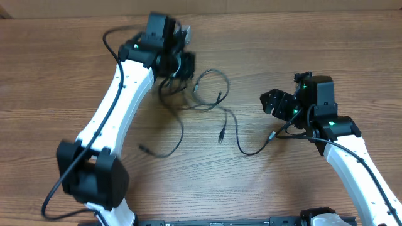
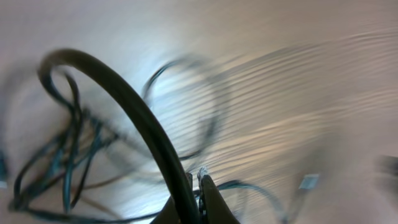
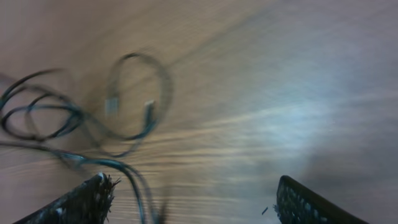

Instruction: Untangle cables

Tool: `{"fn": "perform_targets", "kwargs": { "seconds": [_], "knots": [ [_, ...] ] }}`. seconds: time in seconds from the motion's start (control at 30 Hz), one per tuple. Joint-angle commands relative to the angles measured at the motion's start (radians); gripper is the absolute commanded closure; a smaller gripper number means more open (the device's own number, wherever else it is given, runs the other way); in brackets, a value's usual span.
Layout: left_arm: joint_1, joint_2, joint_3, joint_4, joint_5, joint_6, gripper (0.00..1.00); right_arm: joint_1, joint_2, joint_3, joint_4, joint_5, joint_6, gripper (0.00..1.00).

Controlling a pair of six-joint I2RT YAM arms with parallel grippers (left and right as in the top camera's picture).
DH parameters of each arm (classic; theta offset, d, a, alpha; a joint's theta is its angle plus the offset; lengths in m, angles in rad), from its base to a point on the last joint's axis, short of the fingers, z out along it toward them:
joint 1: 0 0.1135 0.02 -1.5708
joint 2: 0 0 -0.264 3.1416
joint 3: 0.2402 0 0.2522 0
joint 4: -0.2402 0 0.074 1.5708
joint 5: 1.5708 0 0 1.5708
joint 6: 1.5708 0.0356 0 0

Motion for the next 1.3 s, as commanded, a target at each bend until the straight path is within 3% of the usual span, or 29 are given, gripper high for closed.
{"fn": "perform_targets", "kwargs": {
  "seconds": [0.0, 0.13, 0.23, 0.47, 0.6, 0.73, 1.0, 1.27],
  "knots": [
    [-0.067, -0.115, 0.124, 0.015, 0.122, 0.062, 0.96, 0.002, -0.018, 0.032, 0.068, -0.210, -0.112, 0.18],
    [-0.111, -0.129, 0.129, 0.000, 0.018, 0.060, 0.96, 0.002, -0.018, 0.032, 0.147, -0.399, -0.193, 0.17],
    [-0.131, -0.114, 0.123, -0.036, -0.015, 0.057, 0.96, 0.002, -0.018, 0.032, 0.170, -0.427, -0.202, 0.17],
    [-0.177, -0.092, 0.122, -0.018, 0.004, 0.014, 0.96, 0.003, -0.018, 0.032, 0.198, -0.509, -0.240, 0.16],
    [-0.203, -0.093, 0.122, 0.048, 0.135, 0.045, 0.96, 0.003, -0.018, 0.032, 0.204, -0.540, -0.248, 0.16],
    [-0.218, -0.093, 0.122, 0.104, 0.085, 0.036, 0.96, 0.003, -0.018, 0.032, 0.209, -0.592, -0.285, 0.14],
    [-0.235, -0.092, 0.122, 0.086, 0.095, -0.105, 0.96, 0.003, -0.018, 0.032, 0.355, -0.598, -0.284, 0.07],
    [-0.235, -0.092, 0.122, 0.085, 0.119, -0.375, 0.96, 0.014, -0.018, 0.032, 0.451, -0.602, -0.285, 0.07]
  ]
}}
